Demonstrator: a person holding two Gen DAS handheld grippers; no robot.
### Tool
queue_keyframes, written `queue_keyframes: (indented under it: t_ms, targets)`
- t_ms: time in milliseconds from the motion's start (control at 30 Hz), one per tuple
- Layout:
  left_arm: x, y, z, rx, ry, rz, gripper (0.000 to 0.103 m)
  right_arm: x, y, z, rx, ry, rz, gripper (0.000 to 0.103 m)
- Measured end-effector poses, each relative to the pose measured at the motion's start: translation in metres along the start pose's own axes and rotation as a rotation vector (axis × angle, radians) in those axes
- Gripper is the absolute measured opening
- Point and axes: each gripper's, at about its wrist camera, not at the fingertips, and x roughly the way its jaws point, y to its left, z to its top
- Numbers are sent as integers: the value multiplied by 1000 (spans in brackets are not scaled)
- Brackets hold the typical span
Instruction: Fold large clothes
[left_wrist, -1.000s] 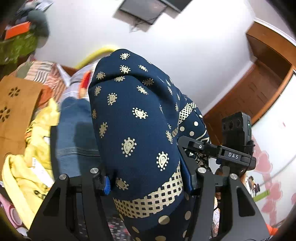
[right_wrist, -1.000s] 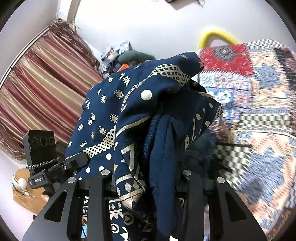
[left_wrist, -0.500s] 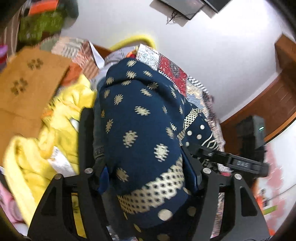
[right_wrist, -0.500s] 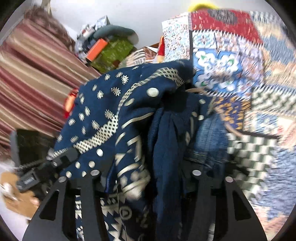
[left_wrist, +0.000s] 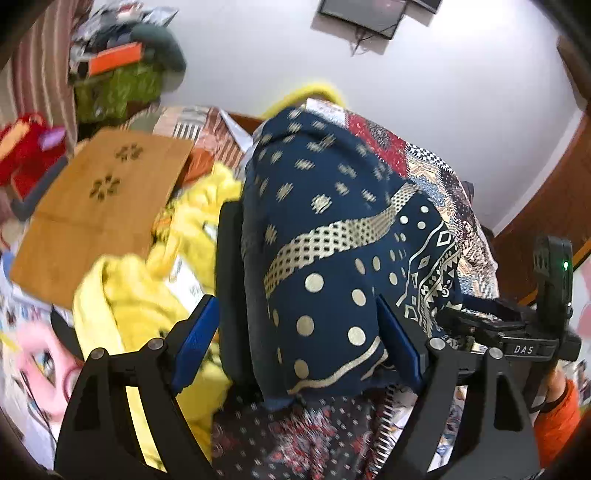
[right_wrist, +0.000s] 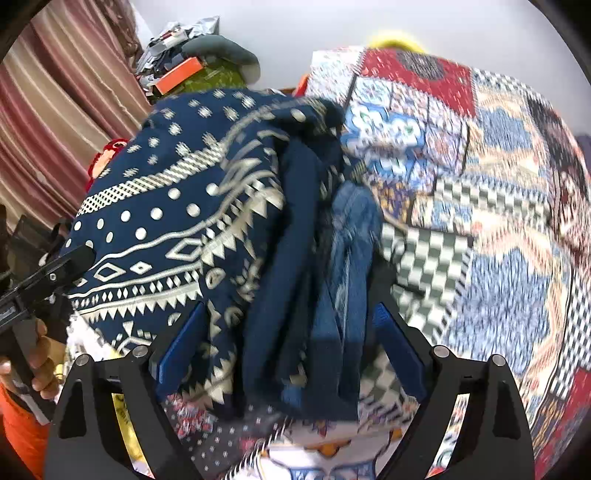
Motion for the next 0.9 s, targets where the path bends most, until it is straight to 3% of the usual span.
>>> queue_keyframes:
  t_ms: [267, 467, 700, 900]
  targets:
    - [-38, -20, -17, 46, -2, 61, 84, -52, 1, -27, -7, -46, -34, 90]
    - [-105, -55, -35, 138, -104, 74, 84, -115, 17, -44, -27, -170, -28, 90]
    - [-215, -105, -61, 217, -324, 32, 84, -228, 64, -71, -103, -440, 15, 90]
    - [-300, -148, -98, 275, -546, 12, 84, -315, 106, -120, -205, -712, 11, 90]
